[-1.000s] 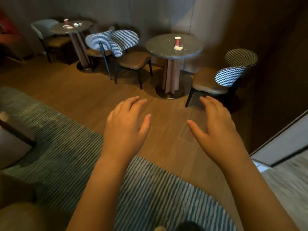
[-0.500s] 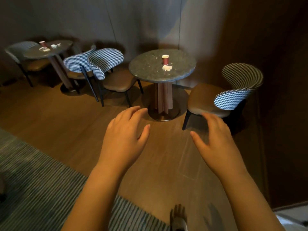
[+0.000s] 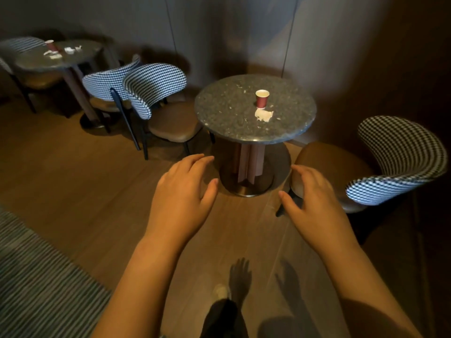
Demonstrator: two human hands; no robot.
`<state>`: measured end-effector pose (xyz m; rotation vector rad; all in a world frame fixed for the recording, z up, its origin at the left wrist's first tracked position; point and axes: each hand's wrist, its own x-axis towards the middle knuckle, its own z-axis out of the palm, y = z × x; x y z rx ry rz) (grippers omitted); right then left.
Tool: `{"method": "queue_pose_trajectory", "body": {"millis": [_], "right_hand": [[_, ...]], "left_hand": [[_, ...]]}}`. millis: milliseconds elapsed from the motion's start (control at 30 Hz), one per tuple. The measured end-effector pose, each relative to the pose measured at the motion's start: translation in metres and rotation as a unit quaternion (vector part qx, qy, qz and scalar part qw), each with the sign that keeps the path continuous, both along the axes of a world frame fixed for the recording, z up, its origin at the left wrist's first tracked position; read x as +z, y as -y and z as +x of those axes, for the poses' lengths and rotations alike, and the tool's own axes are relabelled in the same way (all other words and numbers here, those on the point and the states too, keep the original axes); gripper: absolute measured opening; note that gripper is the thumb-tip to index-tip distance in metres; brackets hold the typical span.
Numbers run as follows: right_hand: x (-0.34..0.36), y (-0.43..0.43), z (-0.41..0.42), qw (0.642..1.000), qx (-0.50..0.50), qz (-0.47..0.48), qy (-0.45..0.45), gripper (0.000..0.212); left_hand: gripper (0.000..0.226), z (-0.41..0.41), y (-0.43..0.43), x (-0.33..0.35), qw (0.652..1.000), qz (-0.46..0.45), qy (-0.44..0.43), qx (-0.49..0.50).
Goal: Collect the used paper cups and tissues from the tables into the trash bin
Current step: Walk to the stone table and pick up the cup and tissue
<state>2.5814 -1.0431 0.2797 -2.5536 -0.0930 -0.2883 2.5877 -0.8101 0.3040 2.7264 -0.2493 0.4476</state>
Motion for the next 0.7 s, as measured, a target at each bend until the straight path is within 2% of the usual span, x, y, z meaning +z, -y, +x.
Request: {"method": "queue_pose_trajectory", "body": {"millis": [200, 367, 500, 567, 700], "right_hand": [[-0.011, -0.016, 0.135, 0.999, -0.029, -0.021, -0.023, 0.055], [-0.02, -0.008, 0.222, 0.996, -0.06, -0.008, -0.059, 0.056], [-0.036, 0.011, 0.292, 0.99, -0.129, 0.01, -0.049, 0.055], [-0.049, 0.019, 0.33, 0.99, -0.132, 0.012, -0.044, 0.053], [-0.072, 0.038, 0.417, 0.987, -0.122, 0.047, -0.091, 0.056]], "left_hand": [[0.043, 0.154, -0.019, -0.003, 0.999, -0.023, -0.005, -0.043], [0.042, 0.267, -0.002, -0.009, 0.995, -0.033, -0.015, -0.091], [0.042, 0.35, 0.021, -0.018, 0.991, -0.017, -0.021, -0.134], [0.042, 0.391, 0.029, -0.025, 0.99, -0.004, -0.029, -0.138], [0.042, 0.475, 0.04, -0.038, 0.991, 0.018, -0.047, -0.126]]}}
